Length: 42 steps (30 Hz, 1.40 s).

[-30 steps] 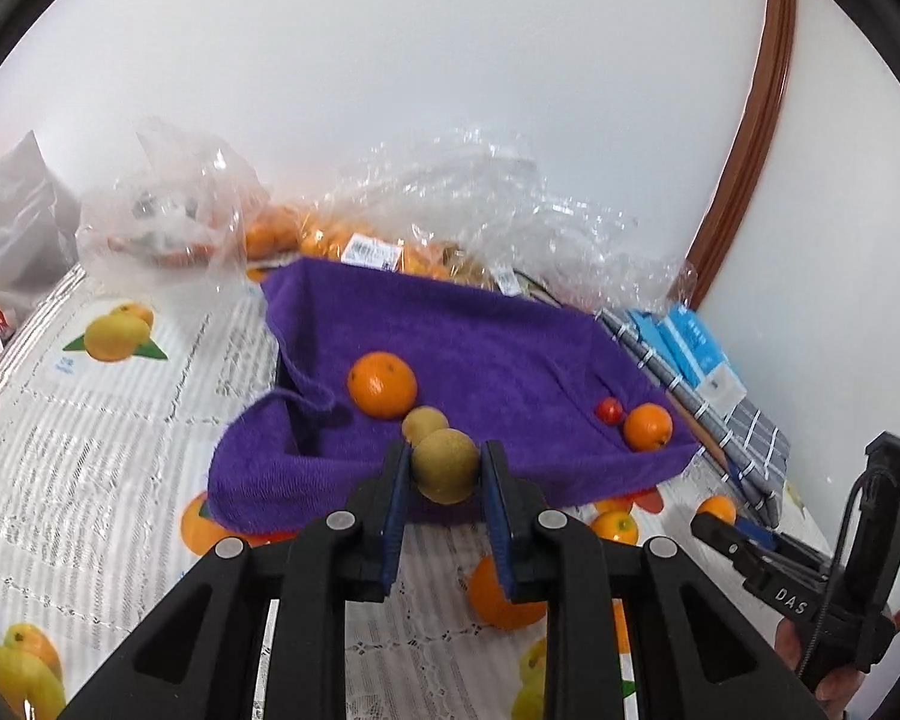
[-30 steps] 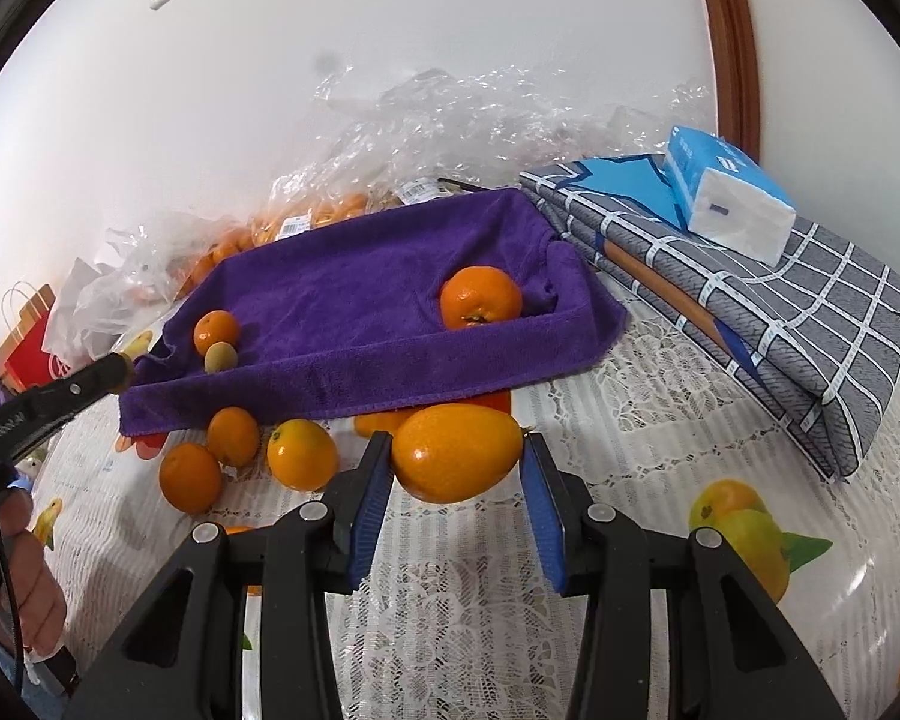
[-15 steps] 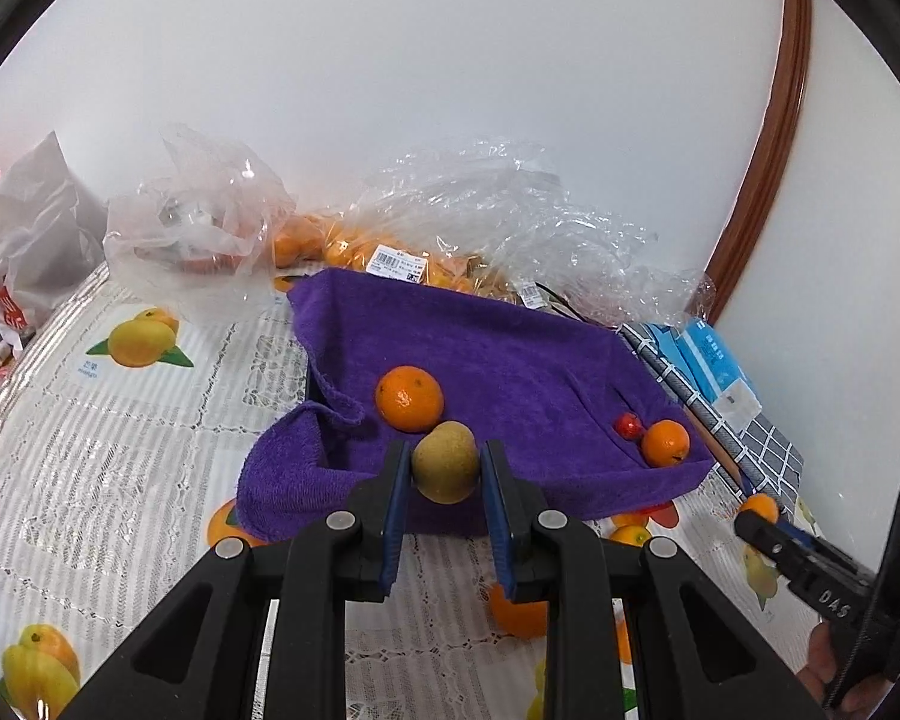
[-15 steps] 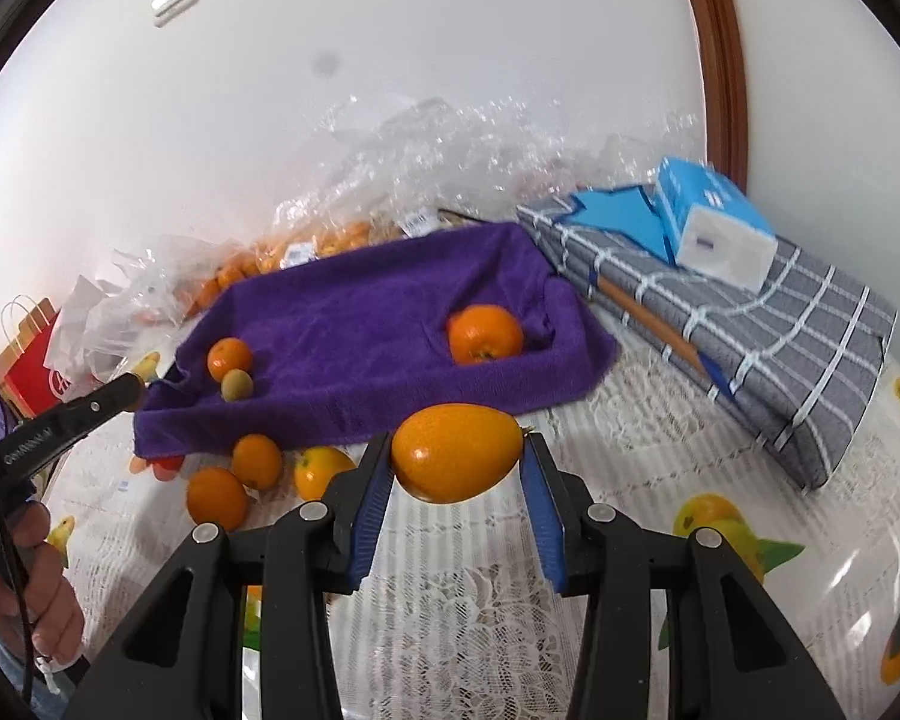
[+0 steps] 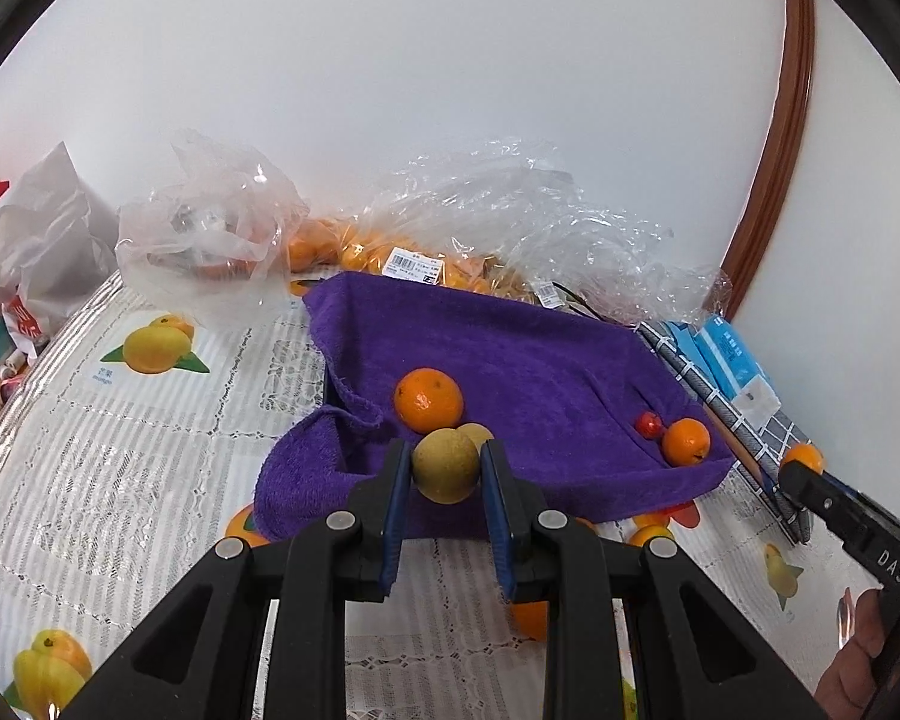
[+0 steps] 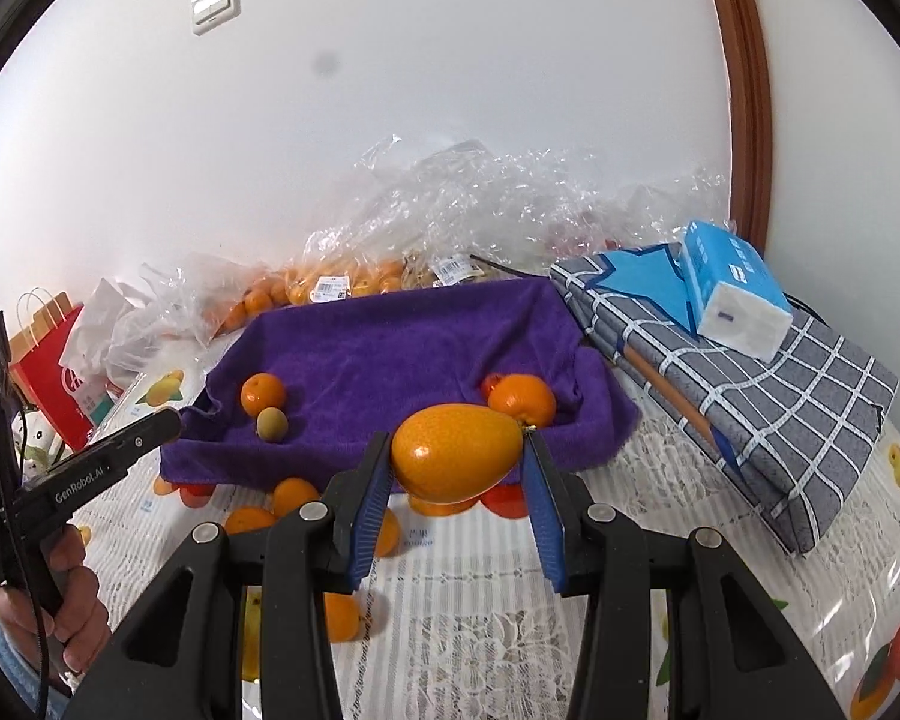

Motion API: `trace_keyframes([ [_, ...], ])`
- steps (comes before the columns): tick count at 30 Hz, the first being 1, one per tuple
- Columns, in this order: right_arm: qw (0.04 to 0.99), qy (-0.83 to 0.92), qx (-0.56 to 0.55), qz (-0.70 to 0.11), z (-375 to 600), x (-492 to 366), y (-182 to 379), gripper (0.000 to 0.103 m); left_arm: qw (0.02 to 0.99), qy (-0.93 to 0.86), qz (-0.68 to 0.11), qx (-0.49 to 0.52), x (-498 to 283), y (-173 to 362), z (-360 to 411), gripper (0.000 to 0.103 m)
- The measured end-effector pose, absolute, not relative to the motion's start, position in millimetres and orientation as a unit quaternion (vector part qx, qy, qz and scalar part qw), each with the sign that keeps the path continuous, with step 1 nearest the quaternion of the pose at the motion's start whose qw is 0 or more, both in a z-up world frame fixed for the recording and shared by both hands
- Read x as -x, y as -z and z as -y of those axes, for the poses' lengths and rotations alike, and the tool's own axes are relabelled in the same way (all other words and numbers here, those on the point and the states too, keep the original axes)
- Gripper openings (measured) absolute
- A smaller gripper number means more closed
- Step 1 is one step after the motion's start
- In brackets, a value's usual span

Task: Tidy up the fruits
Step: 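Lift the yellow fruit with the right gripper while the left lifts the green fruit, then lower the yellow fruit onto the towel with the right gripper while the left releases the green fruit there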

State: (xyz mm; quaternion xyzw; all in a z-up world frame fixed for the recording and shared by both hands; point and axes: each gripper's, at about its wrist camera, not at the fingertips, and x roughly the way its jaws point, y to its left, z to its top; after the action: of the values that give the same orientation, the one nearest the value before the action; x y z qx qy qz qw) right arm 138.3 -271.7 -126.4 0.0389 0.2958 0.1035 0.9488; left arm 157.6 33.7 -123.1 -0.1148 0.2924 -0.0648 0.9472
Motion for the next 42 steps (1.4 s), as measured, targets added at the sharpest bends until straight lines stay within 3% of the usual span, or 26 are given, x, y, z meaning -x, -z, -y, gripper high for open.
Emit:
trace_keyframes([
  [16, 0.949, -0.099, -0.032, -0.296, 265, -196, 110, 0.043, 0.937, 0.06, -0.313, 0.139, -187, 86, -61, 0.023],
  [29, 0.931, -0.111, -0.031, -0.346, 248, -247, 160, 0.043, 0.913, 0.065, -0.376, 0.144, -233, 138, -42, 0.023],
  [42, 0.926, -0.143, 0.007, -0.35, 227, -244, 171, 0.043, 0.904, 0.082, -0.394, 0.148, -240, 146, -39, 0.023],
])
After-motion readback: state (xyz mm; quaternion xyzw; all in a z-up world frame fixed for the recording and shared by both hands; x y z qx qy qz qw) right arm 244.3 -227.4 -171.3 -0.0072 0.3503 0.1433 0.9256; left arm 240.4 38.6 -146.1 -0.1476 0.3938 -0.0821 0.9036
